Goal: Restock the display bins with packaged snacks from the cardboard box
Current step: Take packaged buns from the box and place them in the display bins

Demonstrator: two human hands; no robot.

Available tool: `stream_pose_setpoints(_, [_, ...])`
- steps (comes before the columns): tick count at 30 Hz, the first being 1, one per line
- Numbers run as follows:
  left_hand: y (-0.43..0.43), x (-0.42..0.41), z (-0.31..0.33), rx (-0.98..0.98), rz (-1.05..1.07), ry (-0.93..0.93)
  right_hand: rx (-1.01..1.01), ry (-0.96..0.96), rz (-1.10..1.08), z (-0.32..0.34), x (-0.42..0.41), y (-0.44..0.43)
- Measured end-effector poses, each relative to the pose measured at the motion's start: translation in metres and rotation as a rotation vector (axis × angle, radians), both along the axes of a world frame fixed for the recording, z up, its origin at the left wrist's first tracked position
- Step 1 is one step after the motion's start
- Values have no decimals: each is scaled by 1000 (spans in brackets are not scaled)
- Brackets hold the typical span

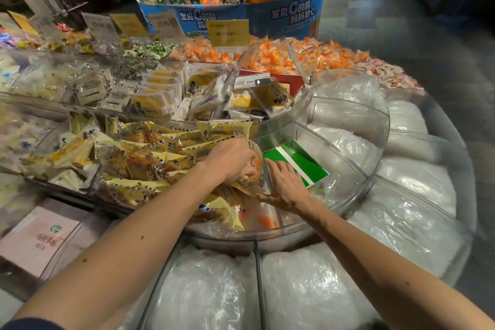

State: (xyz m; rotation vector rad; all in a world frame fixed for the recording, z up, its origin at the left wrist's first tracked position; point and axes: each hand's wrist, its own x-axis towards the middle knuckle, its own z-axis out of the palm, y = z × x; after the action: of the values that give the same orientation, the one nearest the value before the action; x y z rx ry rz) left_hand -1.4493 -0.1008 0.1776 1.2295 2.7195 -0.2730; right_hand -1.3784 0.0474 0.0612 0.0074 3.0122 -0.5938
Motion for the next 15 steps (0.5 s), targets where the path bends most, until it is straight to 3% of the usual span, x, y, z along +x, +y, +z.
stream_pose_setpoints(4, [-10,6,12,223,159,-172,-17,19,35,16,16,6])
stream_pose_setpoints(8, [-23,19,36,390,187,-209,-97,59,5,52,52,7])
stream_pose_setpoints(15, [-25,96,78,566,-134,-205,-166,254,-347,85,207,-21])
